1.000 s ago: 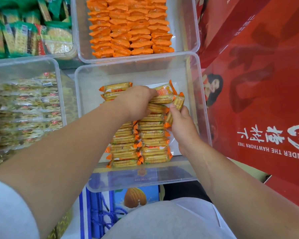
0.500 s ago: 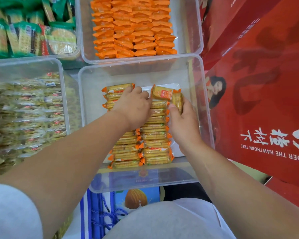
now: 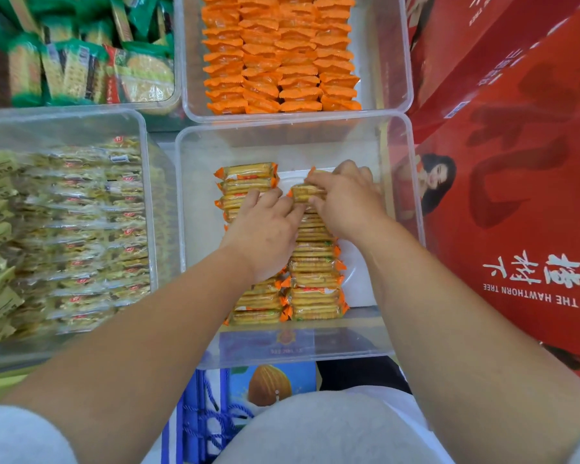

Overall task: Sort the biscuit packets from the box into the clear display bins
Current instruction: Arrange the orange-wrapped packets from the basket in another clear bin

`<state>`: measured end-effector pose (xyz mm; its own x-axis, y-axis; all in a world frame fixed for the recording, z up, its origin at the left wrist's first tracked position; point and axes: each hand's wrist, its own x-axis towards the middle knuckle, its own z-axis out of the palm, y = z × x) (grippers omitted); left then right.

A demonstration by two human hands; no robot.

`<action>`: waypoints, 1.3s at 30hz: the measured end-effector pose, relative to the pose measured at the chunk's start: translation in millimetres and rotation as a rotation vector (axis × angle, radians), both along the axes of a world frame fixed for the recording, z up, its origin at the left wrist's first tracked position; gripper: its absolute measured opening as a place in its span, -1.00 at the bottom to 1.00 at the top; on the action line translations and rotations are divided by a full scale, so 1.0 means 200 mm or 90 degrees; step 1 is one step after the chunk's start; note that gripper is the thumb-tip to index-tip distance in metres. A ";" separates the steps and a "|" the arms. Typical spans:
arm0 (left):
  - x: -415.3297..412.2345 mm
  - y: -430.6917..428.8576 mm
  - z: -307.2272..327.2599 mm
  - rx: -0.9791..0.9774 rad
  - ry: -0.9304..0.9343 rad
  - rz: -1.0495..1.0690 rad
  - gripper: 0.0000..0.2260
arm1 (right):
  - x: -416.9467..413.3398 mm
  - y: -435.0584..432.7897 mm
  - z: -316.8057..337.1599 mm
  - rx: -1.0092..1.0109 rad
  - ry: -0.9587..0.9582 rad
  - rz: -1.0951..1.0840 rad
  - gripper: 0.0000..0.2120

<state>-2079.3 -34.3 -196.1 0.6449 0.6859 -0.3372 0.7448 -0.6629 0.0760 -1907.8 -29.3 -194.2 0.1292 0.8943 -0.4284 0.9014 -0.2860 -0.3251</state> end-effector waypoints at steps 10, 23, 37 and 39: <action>-0.01 0.02 -0.03 -0.032 -0.043 0.057 -0.29 | -0.01 0.09 -0.02 0.024 0.042 0.073 -0.72; 0.04 0.08 -0.04 -0.053 -0.065 0.061 -0.28 | 0.04 0.09 -0.08 -0.032 -0.039 -0.093 -0.41; 0.05 0.06 -0.05 -0.030 -0.003 0.078 -0.29 | 0.00 0.09 -0.05 0.012 0.045 0.036 -0.50; 0.04 0.04 -0.04 -0.022 -0.015 0.092 -0.32 | -0.01 0.08 -0.06 0.026 -0.005 0.067 -0.46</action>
<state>-2071.5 -26.5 -204.4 0.5481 0.7608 -0.3474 0.8302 -0.5454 0.1156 -1910.4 -14.0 -206.6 0.0366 0.9196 -0.3911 0.9283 -0.1763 -0.3275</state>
